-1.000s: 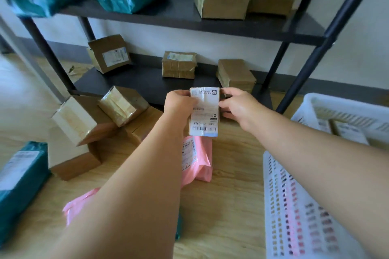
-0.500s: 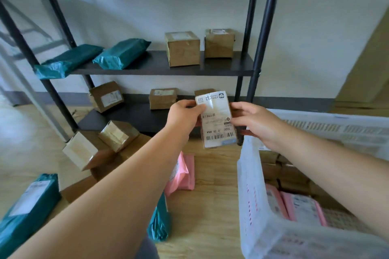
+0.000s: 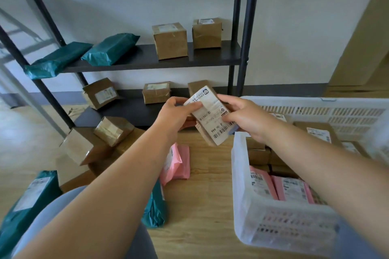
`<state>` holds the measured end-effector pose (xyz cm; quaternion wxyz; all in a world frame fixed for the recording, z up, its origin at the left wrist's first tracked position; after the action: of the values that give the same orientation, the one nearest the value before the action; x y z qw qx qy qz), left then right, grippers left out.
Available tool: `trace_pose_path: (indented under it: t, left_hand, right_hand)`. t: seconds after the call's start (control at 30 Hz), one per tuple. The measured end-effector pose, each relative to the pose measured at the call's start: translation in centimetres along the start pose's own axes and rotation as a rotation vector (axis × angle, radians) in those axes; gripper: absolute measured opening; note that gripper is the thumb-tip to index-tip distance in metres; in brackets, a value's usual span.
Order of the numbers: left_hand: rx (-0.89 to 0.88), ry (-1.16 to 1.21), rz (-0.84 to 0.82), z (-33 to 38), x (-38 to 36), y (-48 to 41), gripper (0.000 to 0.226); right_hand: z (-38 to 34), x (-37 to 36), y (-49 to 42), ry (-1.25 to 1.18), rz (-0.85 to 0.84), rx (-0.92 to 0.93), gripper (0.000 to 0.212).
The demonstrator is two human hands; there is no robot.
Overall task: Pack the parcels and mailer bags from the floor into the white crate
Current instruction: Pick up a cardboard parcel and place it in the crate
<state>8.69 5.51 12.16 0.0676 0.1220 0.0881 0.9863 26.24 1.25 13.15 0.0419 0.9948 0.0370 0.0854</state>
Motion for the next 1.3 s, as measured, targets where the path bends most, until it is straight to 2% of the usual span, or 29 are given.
trace_pose_path:
  t: [0.27,0.4,0.47,0.6,0.67,0.73,0.77,0.9,0.97,1.1,1.23,1.3]
  left_hand:
    - [0.095,0.014,-0.160,-0.9,-1.0,-0.4,0.053]
    - [0.108,-0.082,-0.235,-1.3,-0.9,-0.3,0.042]
    - [0.135,-0.045,-0.186,-1.8,-0.4,-0.6,0.048]
    - [0.175,0.096,-0.039,-2.6,-0.1,-1.2,0.055]
    - [0.188,0.134,-0.009,-2.6,-0.2,-1.2,0.067]
    - [0.211,0.130,-0.042,-2.9,-0.6,-1.1,0.094]
    - [0.205,0.081,-0.072,-2.9,-0.8,-1.0,0.098]
    - [0.125,-0.148,-0.168,-2.4,-1.5,-0.3,0.065]
    - [0.138,-0.157,-0.168,-2.5,-1.5,-0.3,0.063]
    - [0.150,-0.158,-0.115,-2.9,-1.6,-0.9,0.087]
    - [0.121,-0.135,-0.157,-2.9,-2.5,-1.1,0.051]
    - [0.130,-0.126,-0.165,-2.9,-3.1,-1.1,0.051]
  right_hand:
    - [0.2,1.1,-0.6,0.047,0.029,0.026,0.060]
    - [0.2,1.7,-0.5,0.014,0.065,0.035,0.050]
    - [0.2,1.9,-0.5,-0.026,0.143,0.047,0.046]
    - [1.4,2.7,-1.0,-0.062,0.311,-0.055,0.059]
    - [2.4,2.6,-1.2,-0.135,0.293,-0.180,0.060]
    - [2.8,2.0,-1.0,-0.237,0.228,-0.269,0.049]
    - [2.9,1.8,-0.9,-0.264,0.204,-0.281,0.043]
    - [2.7,2.4,-1.1,-0.286,0.222,-0.240,0.036]
    - [2.6,2.9,-1.1,-0.329,0.254,-0.240,0.032]
    - [2.8,3.5,-1.2,-0.360,0.254,-0.235,0.030]
    - [2.8,3.3,-1.0,-0.391,0.253,-0.188,0.025]
    - [2.9,3.5,-1.0,-0.399,0.323,-0.162,0.024]
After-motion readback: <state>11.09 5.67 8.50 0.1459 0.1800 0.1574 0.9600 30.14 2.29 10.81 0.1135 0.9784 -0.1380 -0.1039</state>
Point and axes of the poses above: each hand's wrist, its own y-axis away from the middle knuckle, its own x-axis out of the back of the hand, z = x × y, the point moved 5 cm from there along -y, towards the middle knuckle, and after that the axes turned 13 degrees about -y, right-handed, at the moved point
